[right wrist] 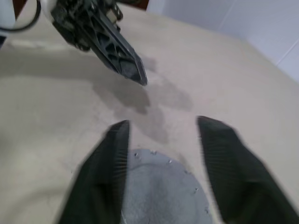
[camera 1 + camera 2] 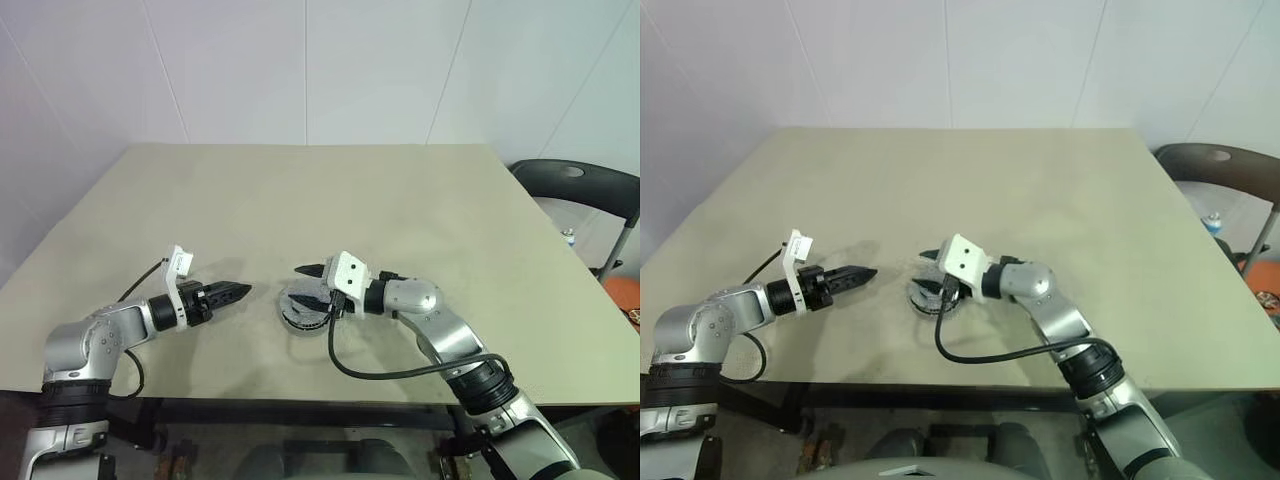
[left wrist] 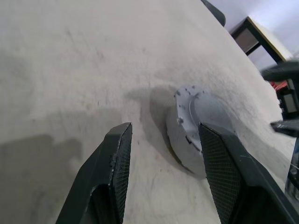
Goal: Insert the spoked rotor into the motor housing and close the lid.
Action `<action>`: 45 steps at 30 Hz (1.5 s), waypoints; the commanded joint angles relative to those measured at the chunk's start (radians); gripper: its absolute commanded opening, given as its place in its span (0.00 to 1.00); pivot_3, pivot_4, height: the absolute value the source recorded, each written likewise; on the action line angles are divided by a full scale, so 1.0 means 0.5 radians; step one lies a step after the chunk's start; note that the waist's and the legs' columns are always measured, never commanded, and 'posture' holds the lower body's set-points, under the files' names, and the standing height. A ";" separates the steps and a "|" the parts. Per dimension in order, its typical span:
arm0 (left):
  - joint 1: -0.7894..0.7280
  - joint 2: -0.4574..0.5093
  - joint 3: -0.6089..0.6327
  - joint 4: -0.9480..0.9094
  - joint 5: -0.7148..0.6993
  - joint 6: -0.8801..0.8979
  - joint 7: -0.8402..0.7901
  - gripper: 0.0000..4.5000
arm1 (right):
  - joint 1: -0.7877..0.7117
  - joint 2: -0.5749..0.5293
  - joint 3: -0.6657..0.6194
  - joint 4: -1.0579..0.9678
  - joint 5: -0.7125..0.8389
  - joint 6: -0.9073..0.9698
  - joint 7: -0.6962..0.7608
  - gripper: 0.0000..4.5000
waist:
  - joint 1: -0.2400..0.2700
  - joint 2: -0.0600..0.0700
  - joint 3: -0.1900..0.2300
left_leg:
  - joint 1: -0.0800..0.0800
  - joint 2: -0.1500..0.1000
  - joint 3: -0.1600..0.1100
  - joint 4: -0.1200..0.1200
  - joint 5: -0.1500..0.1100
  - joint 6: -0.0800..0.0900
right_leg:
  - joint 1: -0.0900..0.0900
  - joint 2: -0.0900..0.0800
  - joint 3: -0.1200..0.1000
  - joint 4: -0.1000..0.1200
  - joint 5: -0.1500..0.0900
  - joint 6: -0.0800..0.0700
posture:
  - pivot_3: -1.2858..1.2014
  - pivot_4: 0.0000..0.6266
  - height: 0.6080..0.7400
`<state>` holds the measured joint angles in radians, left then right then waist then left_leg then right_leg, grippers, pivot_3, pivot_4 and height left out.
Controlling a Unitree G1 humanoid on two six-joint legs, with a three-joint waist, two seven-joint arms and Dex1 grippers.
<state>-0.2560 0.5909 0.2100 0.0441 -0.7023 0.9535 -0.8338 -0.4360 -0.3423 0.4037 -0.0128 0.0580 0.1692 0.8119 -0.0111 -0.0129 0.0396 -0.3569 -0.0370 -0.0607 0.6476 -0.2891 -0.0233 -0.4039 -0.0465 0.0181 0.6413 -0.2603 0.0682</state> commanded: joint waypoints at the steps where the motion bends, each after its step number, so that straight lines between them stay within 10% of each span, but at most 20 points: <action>1: -0.018 0.023 0.014 -0.080 -0.033 0.003 -0.013 0.54 | -0.013 0.032 0.039 0.019 -0.007 0.001 0.050 0.69 | -0.003 0.000 0.000 | 0.000 0.000 0.000 0.000 0.000 0.000 | -0.001 0.000 0.000 0.000 0.000 0.000 | 0.52 0.00 1.00; 10: 0.005 0.017 0.023 -0.127 -0.051 0.027 -0.002 0.54 | -0.009 0.181 0.044 0.186 -0.214 -0.243 -0.213 0.69 | -0.006 0.000 0.000 | 0.000 0.000 0.000 -0.001 0.000 0.000 | -0.002 0.000 0.000 0.003 0.000 0.000 | 0.52 0.00 1.00; 16: 0.018 0.008 0.028 -0.142 -0.057 0.035 0.008 0.54 | -0.008 0.202 0.053 0.222 -0.301 -0.244 -0.271 0.99 | -0.003 0.000 0.000 | 0.000 0.000 0.000 0.000 0.000 0.000 | -0.002 0.000 0.000 0.004 0.000 0.000 | 0.52 0.00 1.00; 45: 0.002 -0.026 -0.020 -0.103 -0.017 -0.012 0.008 0.54 | 0.099 0.220 -0.070 0.015 0.045 0.450 -0.038 0.99 | -0.005 0.000 0.000 | 0.004 0.000 0.000 0.002 0.001 -0.001 | 0.000 0.001 0.001 0.008 0.000 0.000 | 0.52 0.00 1.00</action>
<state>-0.2408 0.5782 0.1991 0.0030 -0.7083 0.9666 -0.8258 -0.3672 -0.2358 0.3782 0.0194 0.0679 0.3899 0.7933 -0.0138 -0.0132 0.0394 -0.3550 -0.0371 -0.0607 0.6484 -0.2888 -0.0237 -0.4039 -0.0461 0.0186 0.6453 -0.2604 0.0682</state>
